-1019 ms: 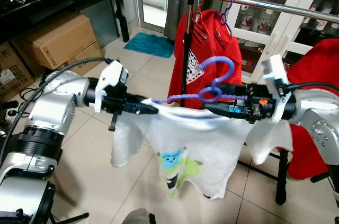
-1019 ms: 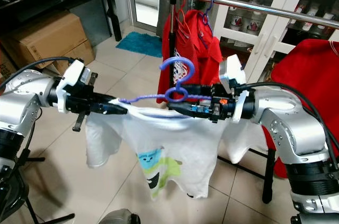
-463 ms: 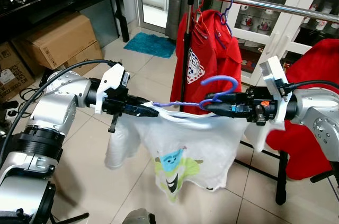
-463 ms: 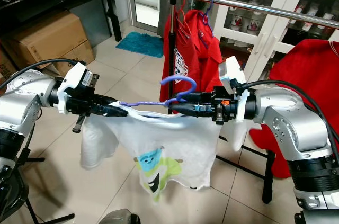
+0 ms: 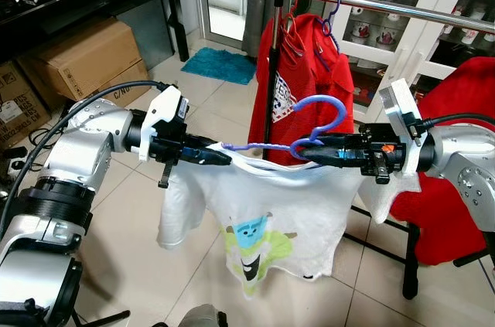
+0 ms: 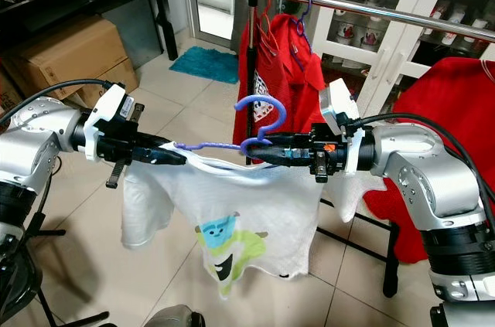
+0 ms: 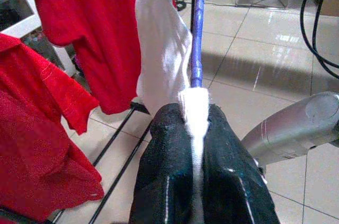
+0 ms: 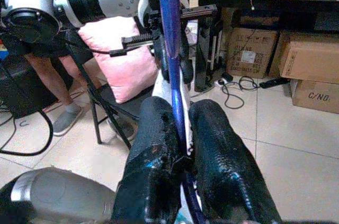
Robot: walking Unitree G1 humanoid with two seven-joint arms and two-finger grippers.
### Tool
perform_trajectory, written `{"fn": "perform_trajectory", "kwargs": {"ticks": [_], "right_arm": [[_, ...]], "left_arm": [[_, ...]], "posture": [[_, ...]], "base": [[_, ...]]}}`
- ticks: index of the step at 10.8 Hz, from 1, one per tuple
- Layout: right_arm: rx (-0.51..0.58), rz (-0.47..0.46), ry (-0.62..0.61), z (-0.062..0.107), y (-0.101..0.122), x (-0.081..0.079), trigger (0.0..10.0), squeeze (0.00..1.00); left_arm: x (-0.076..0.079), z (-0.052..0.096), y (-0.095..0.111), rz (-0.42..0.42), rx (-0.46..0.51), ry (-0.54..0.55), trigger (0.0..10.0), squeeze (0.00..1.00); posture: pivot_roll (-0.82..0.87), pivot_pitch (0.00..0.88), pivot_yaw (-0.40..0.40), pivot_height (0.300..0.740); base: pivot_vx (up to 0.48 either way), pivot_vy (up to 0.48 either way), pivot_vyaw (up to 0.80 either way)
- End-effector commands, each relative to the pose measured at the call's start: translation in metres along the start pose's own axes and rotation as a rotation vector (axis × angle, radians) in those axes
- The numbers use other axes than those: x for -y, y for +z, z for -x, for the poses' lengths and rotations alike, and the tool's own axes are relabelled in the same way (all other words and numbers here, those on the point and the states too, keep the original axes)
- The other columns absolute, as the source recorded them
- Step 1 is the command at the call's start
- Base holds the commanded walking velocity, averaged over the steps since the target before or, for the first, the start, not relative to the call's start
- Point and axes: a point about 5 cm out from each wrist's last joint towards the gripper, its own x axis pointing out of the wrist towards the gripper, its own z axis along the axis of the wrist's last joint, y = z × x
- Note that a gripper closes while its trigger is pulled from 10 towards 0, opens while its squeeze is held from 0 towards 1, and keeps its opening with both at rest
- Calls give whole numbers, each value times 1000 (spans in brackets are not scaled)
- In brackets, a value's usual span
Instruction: Hang hanger
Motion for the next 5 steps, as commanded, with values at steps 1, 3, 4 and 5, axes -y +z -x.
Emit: {"fn": "perform_trajectory", "kwargs": {"ticks": [1,3,4,5], "right_arm": [[-18,20,36,1,3,-2,0,0],[-23,27,44,0,5,-2,0,0],[-23,30,39,0,5,-2,0,0],[-23,30,29,-1,6,-1,0,0]], "left_arm": [[-7,12,13,-44,36,62,0,0],[-10,16,12,-47,23,95,0,0],[-12,19,12,-57,16,124,0,0],[-14,20,12,-67,11,148,3412,0]], "posture": [[44,0,35,740],[44,0,32,740],[46,0,29,740],[47,0,28,740]], "base": [[0,0,0],[0,0,0],[0,0,0],[0,0,0]]}}
